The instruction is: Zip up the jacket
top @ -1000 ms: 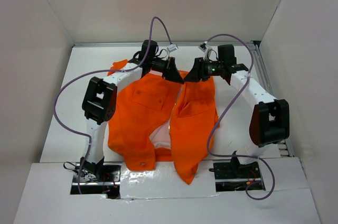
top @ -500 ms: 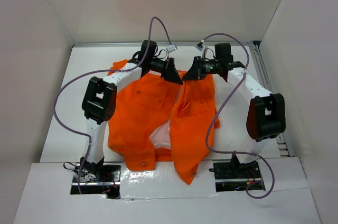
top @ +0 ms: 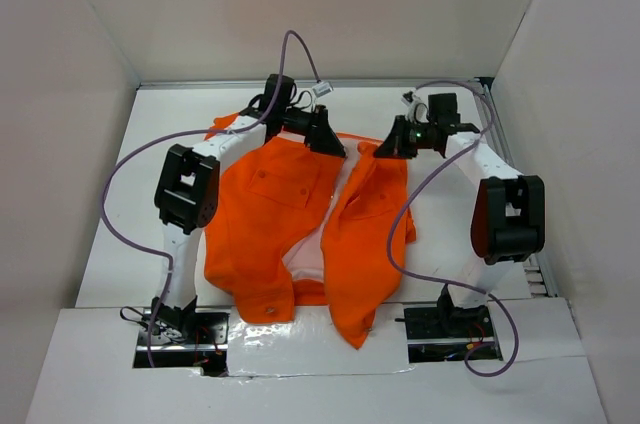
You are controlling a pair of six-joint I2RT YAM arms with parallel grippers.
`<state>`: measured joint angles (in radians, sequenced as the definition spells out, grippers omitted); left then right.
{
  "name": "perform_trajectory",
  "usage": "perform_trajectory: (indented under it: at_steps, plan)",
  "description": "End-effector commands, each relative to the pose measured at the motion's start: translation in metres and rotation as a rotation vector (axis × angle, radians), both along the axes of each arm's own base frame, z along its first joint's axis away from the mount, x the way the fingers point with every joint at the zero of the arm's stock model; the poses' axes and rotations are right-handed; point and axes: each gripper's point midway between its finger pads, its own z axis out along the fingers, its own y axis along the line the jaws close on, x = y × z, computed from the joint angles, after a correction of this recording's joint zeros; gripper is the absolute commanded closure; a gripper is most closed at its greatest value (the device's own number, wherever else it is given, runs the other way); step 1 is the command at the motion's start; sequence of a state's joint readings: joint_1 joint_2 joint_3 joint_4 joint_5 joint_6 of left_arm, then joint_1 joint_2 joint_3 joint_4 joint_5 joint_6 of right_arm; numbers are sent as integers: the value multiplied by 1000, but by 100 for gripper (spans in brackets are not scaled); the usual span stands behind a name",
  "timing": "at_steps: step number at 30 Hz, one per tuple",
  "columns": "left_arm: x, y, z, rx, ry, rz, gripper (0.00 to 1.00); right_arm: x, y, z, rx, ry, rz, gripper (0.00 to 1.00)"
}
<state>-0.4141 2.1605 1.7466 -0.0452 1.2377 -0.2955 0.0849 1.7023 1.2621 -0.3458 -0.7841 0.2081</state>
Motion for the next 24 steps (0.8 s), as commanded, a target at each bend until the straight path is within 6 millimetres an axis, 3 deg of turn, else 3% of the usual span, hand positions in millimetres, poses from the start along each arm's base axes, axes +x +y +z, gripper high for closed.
perform_trajectory:
  at_steps: [1, 2, 5, 9, 11, 16, 17, 19, 24]
  plan:
    - [29, 15, 1, 52, -33, 128, 21, -11, -52, -38, -165, 135, -205, 100]
    - [33, 16, -8, 92, -17, 158, 12, -16, -58, -45, -191, 162, -218, 100]
    - [64, 20, -23, 195, -20, 296, 10, -16, -82, -67, -311, 214, -321, 100]
    - [84, 23, -41, 266, 17, 378, 8, -4, -88, -70, -327, 233, -361, 100]
    - [86, 20, -52, 284, 43, 377, 8, 2, -94, -81, -351, 284, -408, 100]
    - [95, 10, -83, 368, 31, 430, 3, 23, -98, -82, -324, 330, -521, 100]
    - [97, 10, -87, 377, 22, 435, 1, 27, -112, -90, -327, 361, -560, 100]
    - [103, 8, -94, 397, 12, 453, 1, 34, -121, -90, -337, 385, -601, 100]
    - [114, 0, -107, 465, -40, 496, 1, 28, -117, -89, -322, 411, -582, 95]
